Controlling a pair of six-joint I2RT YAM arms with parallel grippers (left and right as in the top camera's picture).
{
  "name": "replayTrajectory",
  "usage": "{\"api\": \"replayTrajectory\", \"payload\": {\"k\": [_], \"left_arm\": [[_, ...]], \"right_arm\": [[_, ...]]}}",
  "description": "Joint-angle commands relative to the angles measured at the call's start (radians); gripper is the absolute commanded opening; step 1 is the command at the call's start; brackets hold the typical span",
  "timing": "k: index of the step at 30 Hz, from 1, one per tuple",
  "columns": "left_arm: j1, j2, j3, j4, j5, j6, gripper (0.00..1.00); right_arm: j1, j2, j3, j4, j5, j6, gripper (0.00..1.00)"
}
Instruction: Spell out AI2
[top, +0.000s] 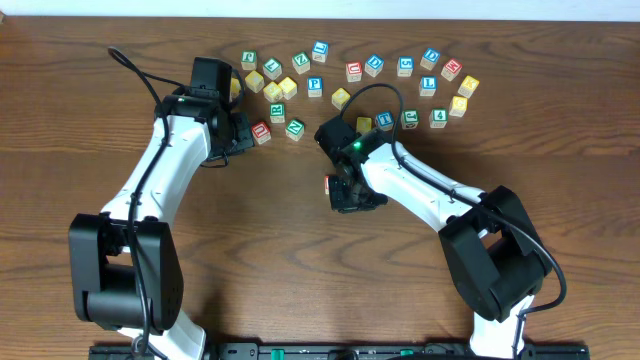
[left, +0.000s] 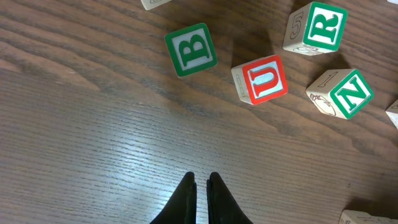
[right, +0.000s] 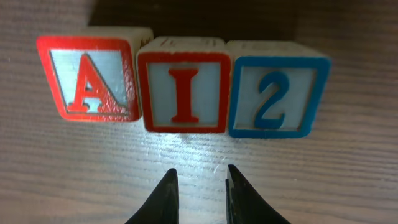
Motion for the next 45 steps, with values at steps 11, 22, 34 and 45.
{"api": "replayTrajectory", "payload": {"k": [11,22,34,45], "left_arm": [[0.003,-0.012,0.010,-0.004,-0.014,0.002,0.08],[0.003,-0.012,0.010,-0.004,-0.013,0.002,0.08],[0.003,-0.012,0.010,-0.004,-0.013,0.002,0.08],[0.005,-0.167,0.075,-0.004,-0.090,0.032,0.08]], "right_arm": [[-0.002,0.019,-0.005,0.046,0.079,0.030,0.20],[-0.015,0.020,-0.005,0.075,0.080,0.029,0.20],[-0.018,0.017,0.005,0.068,0.061,0.006,0.18],[-0.063,-0.111,0.116,-0.015,0.066,-0.035,0.24]]}}
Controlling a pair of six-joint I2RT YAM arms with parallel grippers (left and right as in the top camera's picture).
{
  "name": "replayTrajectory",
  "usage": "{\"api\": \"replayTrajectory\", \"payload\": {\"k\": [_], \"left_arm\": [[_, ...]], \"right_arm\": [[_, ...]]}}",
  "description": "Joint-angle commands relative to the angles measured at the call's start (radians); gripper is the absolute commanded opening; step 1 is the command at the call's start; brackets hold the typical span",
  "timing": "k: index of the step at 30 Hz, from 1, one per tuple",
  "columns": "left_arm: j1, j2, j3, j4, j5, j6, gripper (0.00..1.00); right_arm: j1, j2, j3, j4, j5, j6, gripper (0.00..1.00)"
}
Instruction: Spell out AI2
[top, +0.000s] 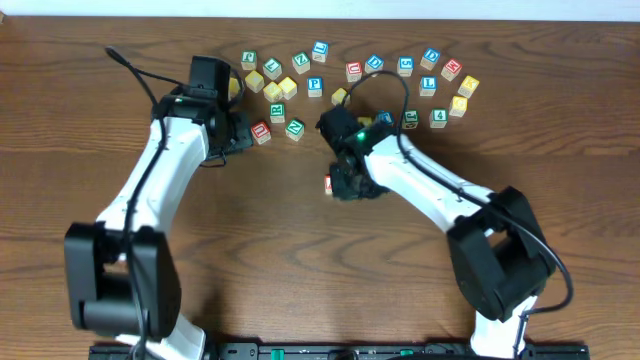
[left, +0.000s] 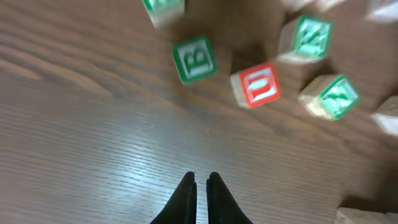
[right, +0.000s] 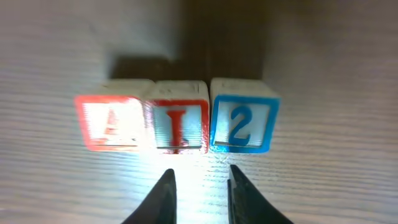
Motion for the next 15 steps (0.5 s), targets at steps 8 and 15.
{"api": "replayTrajectory", "payload": {"k": [8,15], "left_arm": [[0.005,-0.295,0.071,0.005,-0.143,0.021,0.08],[0.028,-0.381,0.071,0.005,-0.151,0.021,0.25]], "right_arm": [[-0.172,-0.179,0.048,-0.013,0.013,-0.062,0.22],[-0.281,-0.264,0.049,-0.031,-0.007,-0.140,0.27]]}}
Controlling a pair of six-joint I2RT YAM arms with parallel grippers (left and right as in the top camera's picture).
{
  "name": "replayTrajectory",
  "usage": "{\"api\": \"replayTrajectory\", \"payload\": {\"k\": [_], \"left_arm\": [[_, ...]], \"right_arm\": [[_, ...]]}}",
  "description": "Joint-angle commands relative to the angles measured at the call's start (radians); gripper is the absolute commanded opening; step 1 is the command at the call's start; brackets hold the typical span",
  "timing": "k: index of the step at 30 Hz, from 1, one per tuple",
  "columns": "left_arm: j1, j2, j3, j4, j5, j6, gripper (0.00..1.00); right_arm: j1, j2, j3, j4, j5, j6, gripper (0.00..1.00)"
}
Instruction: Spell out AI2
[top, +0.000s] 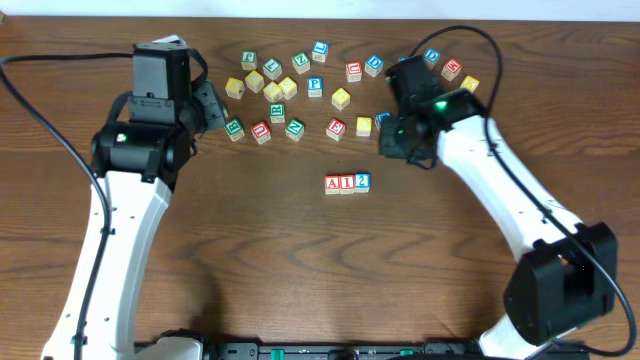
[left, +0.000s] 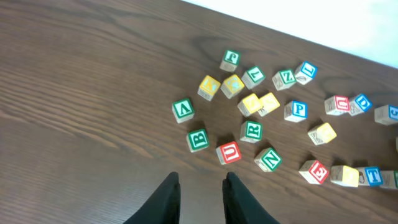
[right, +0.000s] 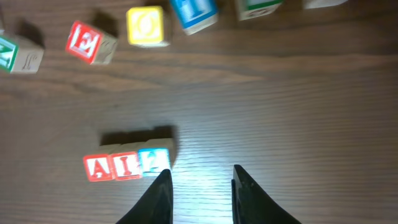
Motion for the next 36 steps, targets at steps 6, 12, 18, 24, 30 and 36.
{"api": "replayTrajectory", "payload": {"k": [6,12,18,24,30,36], "left_arm": [[0.029,-0.046,0.009,-0.024,-0.027,0.004,0.27],[0.029,-0.019,0.008,-0.053,-0.027,0.002,0.27],[0.029,0.013,0.008,-0.064,-0.027,0.001,0.27],[0.029,0.029,0.008,-0.070,-0.027,0.001,0.27],[0.029,0.029,0.008,-0.071,-0.027,0.001,0.27],[0.029,0.036,0.008,-0.072,-0.027,0.000,0.27]], "right_arm": [[-0.047,-0.037,-0.031,0.002,-0.016,-0.040,0.24],[0.019,0.084,-0.079,0.064,-0.025,0.001,0.20],[0.055,0.199,-0.082,0.114,-0.032,0.001,0.19],[0.069,0.253,-0.082,0.131,-0.061,0.001,0.18],[0.087,0.264,-0.082,0.150,-0.063,0.000,0.20],[0.090,0.264,-0.082,0.151,-0.063,0.000,0.20]]}}
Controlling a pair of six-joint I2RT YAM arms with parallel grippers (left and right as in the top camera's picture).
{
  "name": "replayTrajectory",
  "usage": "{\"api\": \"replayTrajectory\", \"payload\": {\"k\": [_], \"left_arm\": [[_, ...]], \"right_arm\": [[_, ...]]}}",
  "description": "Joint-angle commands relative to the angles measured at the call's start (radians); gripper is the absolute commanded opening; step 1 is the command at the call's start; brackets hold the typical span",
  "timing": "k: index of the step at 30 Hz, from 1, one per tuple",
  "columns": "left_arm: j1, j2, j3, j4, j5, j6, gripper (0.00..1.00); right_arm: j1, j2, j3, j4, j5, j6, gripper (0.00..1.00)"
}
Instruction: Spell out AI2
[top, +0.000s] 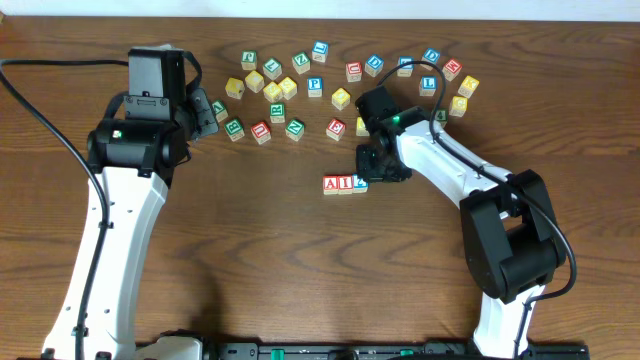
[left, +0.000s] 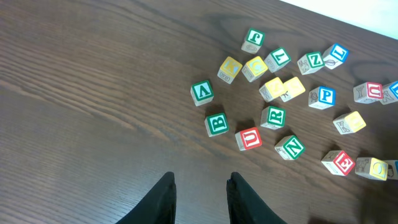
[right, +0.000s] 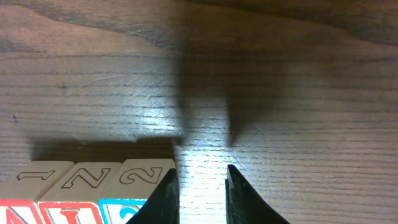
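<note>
Three blocks stand in a row mid-table: red A (top: 330, 184), red I (top: 344, 184), blue 2 (top: 359, 182). My right gripper (top: 376, 166) is low at the row's right end. In the right wrist view it (right: 200, 180) is open with bare wood between the fingers. Its left finger (right: 168, 190) stands right against the side of the 2 block (right: 144, 175). My left gripper (left: 199, 182) is open and empty, high over the table's left part (top: 203, 108).
Several loose letter and number blocks lie scattered along the far side, among them a blue P (top: 315, 85), a red U (left: 250, 138) and a green B (left: 216, 124). The table's far edge (top: 300, 19) runs just behind them.
My right gripper was high by the loose blocks at the back right; now it is low beside the 2 block at the row's right end. The left arm has barely moved.
At first the A, I, 2 row stood under my low right gripper, and the left gripper was shut low near the B and U blocks. Later both arms were raised and apart, the left gripper open. Now the right gripper is down beside the 2.
</note>
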Motion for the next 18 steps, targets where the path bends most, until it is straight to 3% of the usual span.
{"api": "replayTrajectory", "payload": {"k": [1,8,9,11,16,18], "left_arm": [[0.003,0.016,0.008,-0.006,-0.013,-0.006,0.27],[0.003,0.034,0.008,-0.009,-0.014,-0.019,0.28],[0.003,0.034,0.008,-0.009,-0.014,-0.020,0.40],[0.003,0.034,0.008,-0.013,-0.014,-0.020,0.99],[0.003,0.034,0.008,-0.043,-0.013,-0.020,0.98],[0.003,0.034,0.008,-0.044,-0.013,-0.020,0.98]], "right_arm": [[0.013,0.016,-0.002,0.003,-0.002,0.014,0.20],[-0.022,-0.011,0.059,-0.029,-0.002,-0.029,0.21],[-0.032,-0.026,0.076,-0.043,-0.002,-0.039,0.21],[-0.053,-0.065,0.121,-0.079,-0.002,-0.063,0.21],[-0.106,-0.185,0.222,-0.150,-0.002,-0.125,0.29],[-0.127,-0.243,0.259,-0.180,0.002,-0.139,0.41]]}}
